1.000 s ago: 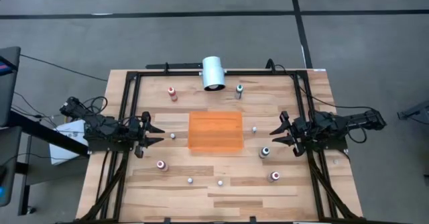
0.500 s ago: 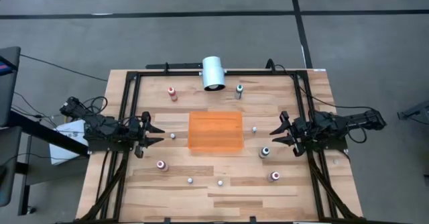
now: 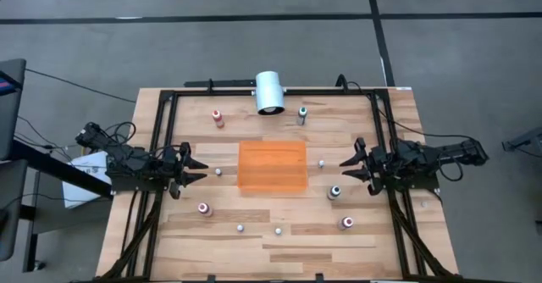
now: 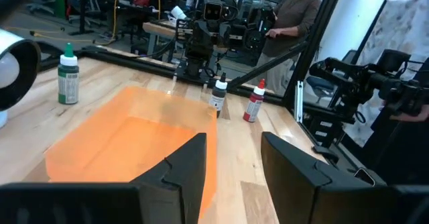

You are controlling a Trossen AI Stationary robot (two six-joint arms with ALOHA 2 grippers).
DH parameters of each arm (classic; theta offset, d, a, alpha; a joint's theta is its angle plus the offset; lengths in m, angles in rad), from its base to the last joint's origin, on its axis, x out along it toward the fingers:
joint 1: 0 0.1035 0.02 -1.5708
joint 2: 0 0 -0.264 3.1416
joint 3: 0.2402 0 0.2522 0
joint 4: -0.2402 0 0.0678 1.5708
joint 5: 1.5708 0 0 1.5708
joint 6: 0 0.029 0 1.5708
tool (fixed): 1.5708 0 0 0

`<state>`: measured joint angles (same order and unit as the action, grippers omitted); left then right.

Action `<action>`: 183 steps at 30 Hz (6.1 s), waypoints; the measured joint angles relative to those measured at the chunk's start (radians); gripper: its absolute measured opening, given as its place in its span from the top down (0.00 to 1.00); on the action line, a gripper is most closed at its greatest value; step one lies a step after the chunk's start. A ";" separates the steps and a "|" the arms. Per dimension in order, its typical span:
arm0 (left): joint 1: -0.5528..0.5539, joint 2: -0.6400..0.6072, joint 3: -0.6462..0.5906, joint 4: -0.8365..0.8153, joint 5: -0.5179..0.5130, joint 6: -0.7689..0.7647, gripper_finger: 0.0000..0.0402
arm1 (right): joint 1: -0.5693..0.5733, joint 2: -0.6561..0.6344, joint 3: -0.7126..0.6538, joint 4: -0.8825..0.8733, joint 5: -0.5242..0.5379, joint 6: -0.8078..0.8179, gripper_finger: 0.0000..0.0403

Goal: Pick & Place food coloring
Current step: Put the large green food coloring bottle into the orange bin

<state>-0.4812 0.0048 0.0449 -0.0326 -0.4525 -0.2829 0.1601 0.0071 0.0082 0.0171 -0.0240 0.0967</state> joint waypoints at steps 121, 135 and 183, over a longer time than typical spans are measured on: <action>0.000 0.000 0.000 0.046 -0.033 -0.301 0.67 | -0.277 1.059 0.935 -0.202 0.288 -0.064 0.73; 0.000 0.000 0.001 0.032 0.008 -0.249 0.67 | -0.418 1.127 1.081 -0.601 0.286 0.070 0.73; 0.426 0.000 0.003 -0.032 0.516 -0.245 0.67 | -0.572 1.538 1.115 -0.676 0.275 -0.063 0.40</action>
<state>-0.0551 0.0048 0.0483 -0.0649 0.0631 -0.5274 -0.4121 1.5453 1.1233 -0.6592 0.2507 0.0339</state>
